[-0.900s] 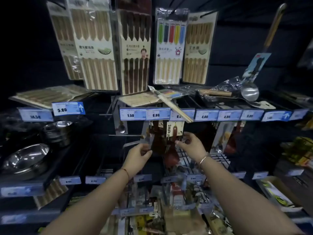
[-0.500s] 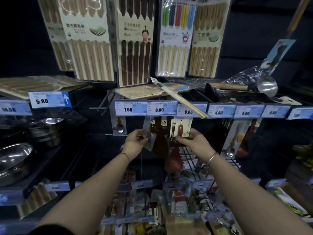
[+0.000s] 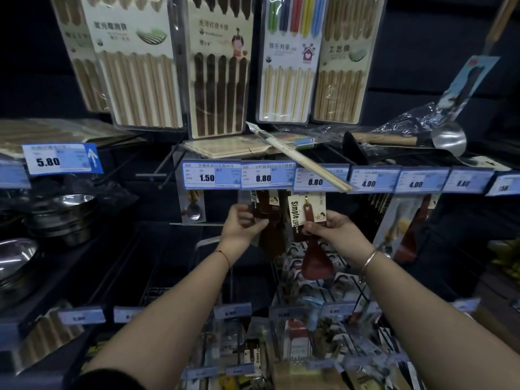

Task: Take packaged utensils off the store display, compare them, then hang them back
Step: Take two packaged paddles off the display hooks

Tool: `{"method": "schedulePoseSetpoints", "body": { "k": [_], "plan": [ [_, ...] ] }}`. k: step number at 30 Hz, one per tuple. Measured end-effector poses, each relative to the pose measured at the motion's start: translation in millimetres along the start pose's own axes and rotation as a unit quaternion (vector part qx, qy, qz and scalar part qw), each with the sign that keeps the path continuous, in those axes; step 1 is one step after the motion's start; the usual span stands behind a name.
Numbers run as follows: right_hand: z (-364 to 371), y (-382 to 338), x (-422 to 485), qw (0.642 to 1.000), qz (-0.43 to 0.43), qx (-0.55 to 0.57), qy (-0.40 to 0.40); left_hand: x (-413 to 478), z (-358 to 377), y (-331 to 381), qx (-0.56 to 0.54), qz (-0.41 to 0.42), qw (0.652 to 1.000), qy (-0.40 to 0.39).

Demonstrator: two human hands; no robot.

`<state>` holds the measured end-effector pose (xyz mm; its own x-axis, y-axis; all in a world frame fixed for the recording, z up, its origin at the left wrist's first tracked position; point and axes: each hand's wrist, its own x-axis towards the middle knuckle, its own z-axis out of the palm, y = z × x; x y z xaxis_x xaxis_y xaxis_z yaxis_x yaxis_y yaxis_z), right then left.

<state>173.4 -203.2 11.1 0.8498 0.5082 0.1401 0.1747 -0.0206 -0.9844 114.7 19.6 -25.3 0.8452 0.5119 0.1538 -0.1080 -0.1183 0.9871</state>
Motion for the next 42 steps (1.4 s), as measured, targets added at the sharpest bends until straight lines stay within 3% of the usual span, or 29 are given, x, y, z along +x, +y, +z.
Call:
{"method": "schedulePoseSetpoints", "body": {
  "k": [6, 19, 22, 30, 36, 42],
  "plan": [
    [-4.4, -3.7, -3.6, 1.0, -0.009, -0.023, -0.002, 8.4, 6.0, 9.7, -0.009, -0.054, 0.998, -0.013],
    [-9.6, -18.5, -10.2, 0.999, -0.001, -0.052, 0.0, 6.7, 2.9, 19.1, -0.013, -0.058, 0.995, -0.077],
    [-11.7, -21.6, -11.2, 0.999, -0.001, -0.051, 0.002, 11.3, -3.9, 18.5, 0.059, -0.042, 0.997, 0.01],
    [-5.3, -18.6, -12.1, 0.998, 0.006, -0.057, 0.014, 23.2, -35.7, 11.8, 0.195, -0.012, 0.98, -0.033],
    [5.2, -15.0, -15.6, 0.997, 0.019, -0.064, 0.035, 16.2, -40.0, 12.6, 0.045, -0.021, 0.993, -0.105],
    [9.6, -16.1, -25.5, 0.999, 0.022, -0.035, 0.034, 4.8, -39.8, 11.6, 0.011, -0.008, 0.993, -0.118]
  ]
}}
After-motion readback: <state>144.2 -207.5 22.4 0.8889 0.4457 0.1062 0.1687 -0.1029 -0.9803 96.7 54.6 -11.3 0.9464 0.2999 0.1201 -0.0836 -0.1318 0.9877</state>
